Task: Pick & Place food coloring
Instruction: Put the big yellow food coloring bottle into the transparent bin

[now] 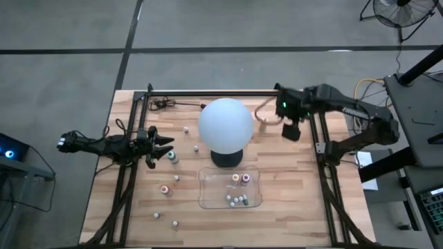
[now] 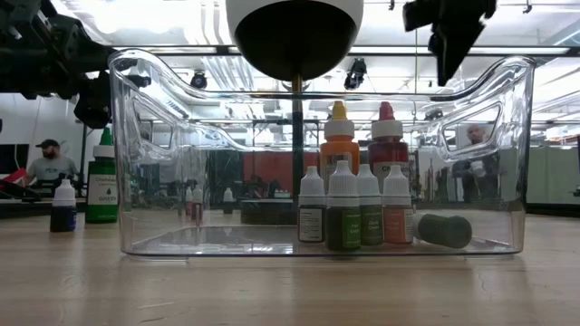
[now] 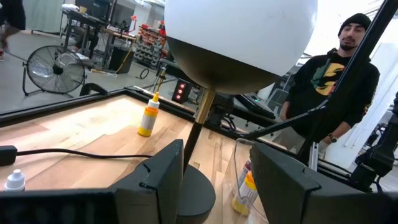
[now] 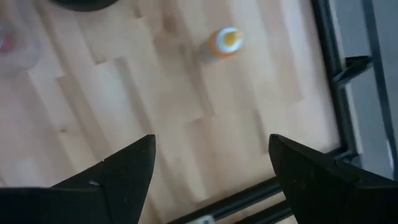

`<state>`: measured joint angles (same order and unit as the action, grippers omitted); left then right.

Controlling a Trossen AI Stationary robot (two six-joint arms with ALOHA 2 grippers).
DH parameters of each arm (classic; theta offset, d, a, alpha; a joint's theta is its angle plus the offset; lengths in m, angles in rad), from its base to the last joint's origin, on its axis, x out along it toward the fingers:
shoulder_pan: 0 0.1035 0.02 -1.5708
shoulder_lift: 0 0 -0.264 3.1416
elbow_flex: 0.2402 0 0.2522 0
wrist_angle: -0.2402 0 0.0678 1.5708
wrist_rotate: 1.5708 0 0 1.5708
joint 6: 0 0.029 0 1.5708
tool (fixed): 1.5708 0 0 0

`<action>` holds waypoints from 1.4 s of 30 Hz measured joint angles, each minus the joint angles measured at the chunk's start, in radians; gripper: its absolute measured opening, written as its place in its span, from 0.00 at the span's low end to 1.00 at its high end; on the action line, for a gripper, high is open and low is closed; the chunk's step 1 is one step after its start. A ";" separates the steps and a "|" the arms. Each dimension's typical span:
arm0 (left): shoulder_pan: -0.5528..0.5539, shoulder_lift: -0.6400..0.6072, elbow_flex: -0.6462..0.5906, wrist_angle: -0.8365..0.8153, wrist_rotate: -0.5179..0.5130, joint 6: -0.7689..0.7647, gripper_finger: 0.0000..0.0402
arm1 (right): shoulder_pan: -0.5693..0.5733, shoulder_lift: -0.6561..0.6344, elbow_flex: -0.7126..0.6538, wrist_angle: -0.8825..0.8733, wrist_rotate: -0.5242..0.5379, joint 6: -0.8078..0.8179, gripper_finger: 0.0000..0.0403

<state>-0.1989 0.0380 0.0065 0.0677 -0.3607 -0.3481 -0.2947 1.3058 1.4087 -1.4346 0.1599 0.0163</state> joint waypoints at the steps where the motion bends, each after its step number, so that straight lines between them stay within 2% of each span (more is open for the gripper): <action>1: 0.000 0.000 0.000 0.000 0.000 0.000 0.40 | -0.037 0.012 0.015 0.000 -0.008 -0.040 0.75; 7: 0.000 0.000 0.000 0.000 0.000 0.000 0.40 | -0.223 0.099 0.087 0.014 -0.025 -0.256 0.74; 14: 0.000 0.000 0.000 0.000 0.000 0.000 0.40 | -0.335 0.209 0.078 0.091 -0.170 -0.356 0.72; 23: 0.000 0.000 0.000 0.000 0.000 0.000 0.40 | -0.337 0.295 0.023 0.227 -0.243 -0.389 0.68; 31: 0.000 0.000 0.000 0.000 0.000 0.000 0.40 | -0.319 0.335 -0.039 0.266 -0.294 -0.387 0.67; 42: 0.000 0.000 0.000 0.000 0.000 0.000 0.40 | -0.285 0.328 -0.184 0.469 -0.286 -0.386 0.67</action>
<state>-0.1991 0.0381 0.0063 0.0673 -0.3607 -0.3480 -0.5800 1.6337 1.2245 -0.9655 -0.1264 -0.3696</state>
